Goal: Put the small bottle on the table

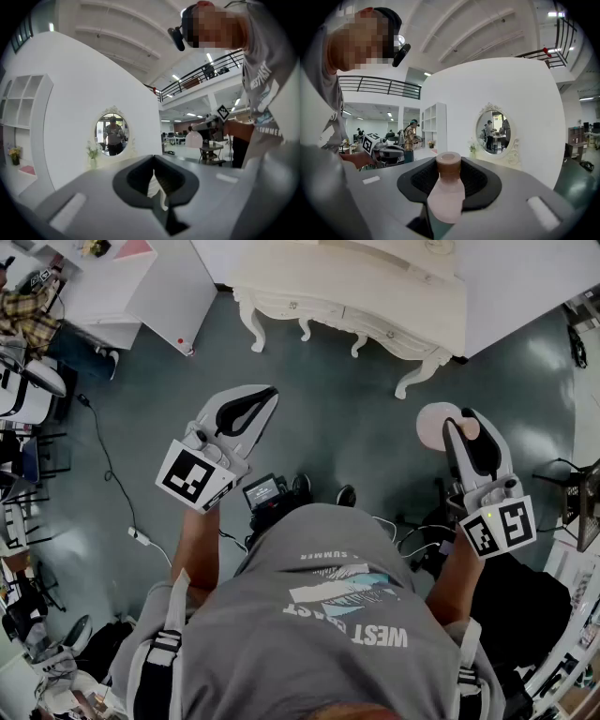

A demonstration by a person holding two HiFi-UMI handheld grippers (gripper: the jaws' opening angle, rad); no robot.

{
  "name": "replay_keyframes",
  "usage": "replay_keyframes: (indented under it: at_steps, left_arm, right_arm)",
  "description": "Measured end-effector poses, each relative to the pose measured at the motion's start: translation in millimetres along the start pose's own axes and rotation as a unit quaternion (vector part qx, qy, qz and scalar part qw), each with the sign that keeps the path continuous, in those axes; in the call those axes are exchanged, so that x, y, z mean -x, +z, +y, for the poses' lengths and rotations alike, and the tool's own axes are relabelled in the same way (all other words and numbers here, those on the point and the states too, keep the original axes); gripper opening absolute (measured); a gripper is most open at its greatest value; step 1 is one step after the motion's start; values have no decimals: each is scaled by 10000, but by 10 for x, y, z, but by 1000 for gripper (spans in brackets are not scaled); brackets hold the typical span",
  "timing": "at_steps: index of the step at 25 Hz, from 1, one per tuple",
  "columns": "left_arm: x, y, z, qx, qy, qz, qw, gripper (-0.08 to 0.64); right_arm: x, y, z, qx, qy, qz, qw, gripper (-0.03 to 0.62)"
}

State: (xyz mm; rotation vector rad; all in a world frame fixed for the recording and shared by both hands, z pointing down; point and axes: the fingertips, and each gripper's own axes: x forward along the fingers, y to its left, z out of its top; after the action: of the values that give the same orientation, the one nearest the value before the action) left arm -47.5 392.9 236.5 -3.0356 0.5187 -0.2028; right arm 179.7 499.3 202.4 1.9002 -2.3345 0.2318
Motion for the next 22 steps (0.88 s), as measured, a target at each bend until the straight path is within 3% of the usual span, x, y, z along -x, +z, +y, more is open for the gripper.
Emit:
replay_keyframes:
  at_steps: [16, 22]
  left_arm:
    - [-68, -115, 598, 27, -213, -44, 9998, 3]
    - [-175, -140, 743, 38, -203, -1, 9998, 3]
  right_arm:
    - [-665, 98, 85, -157, -52, -17, 9999, 144]
    - [-948, 119, 27, -254, 162, 7, 9995, 143]
